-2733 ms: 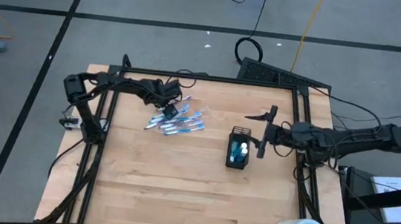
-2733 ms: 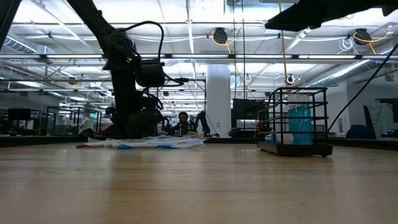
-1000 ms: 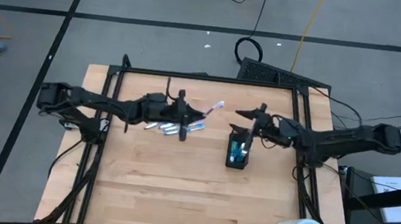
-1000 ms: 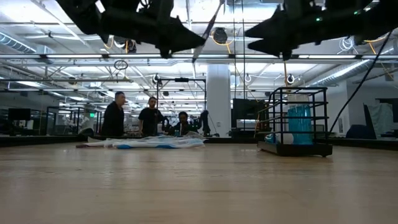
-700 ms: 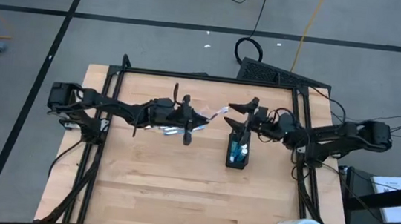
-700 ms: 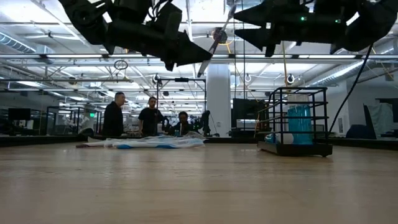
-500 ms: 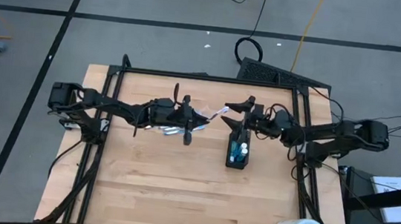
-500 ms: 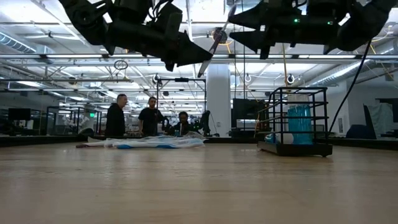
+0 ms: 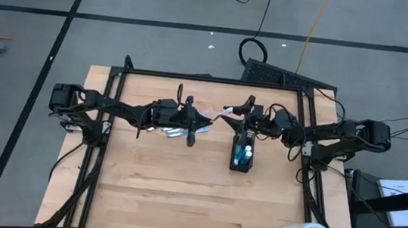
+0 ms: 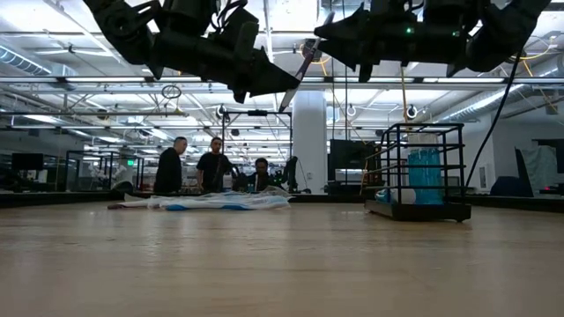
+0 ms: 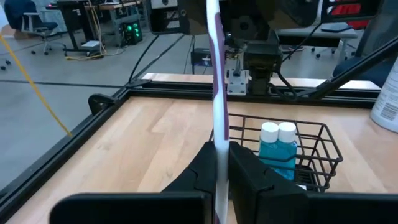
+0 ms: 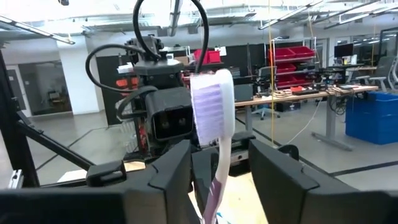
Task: Pick & Place toothbrushing station
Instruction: Put the purple toothbrush into the top section of the mesh organizer
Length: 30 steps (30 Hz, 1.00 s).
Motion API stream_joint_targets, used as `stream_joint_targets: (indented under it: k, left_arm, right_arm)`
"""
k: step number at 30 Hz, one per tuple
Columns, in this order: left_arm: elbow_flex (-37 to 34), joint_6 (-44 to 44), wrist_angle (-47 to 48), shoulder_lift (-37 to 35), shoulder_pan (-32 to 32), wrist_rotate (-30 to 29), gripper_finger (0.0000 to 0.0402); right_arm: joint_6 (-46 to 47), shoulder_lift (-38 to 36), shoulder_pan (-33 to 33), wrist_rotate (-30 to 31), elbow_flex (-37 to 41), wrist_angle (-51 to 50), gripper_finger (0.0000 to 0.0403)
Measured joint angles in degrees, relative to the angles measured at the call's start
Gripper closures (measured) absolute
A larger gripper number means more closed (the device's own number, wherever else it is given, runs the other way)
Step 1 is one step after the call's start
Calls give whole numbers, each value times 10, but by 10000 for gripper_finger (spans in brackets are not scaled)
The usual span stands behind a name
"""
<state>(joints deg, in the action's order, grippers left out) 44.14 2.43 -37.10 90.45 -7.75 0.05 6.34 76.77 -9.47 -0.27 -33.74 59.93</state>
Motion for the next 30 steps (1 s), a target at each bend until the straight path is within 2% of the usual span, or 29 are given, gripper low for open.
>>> stream_joint_targets:
  k: [15,19,24,30]
  left_arm:
    - [0,-11,1,0,-1,-3,383]
    - [0,-13,1,0,0,-3,377]
    - [1,-17,0,0,3,-4,348]
    - [1,-69,-1,0,4,-5,296]
  right_arm:
    - [-30,0,-21,-3,0,-1,391]
    - [-54,0,-21,-3,0,-1,389]
    - [-78,-9,-21,-3,0,-9,396]
    - [-105,-86,-22,4,-9,-105,397]
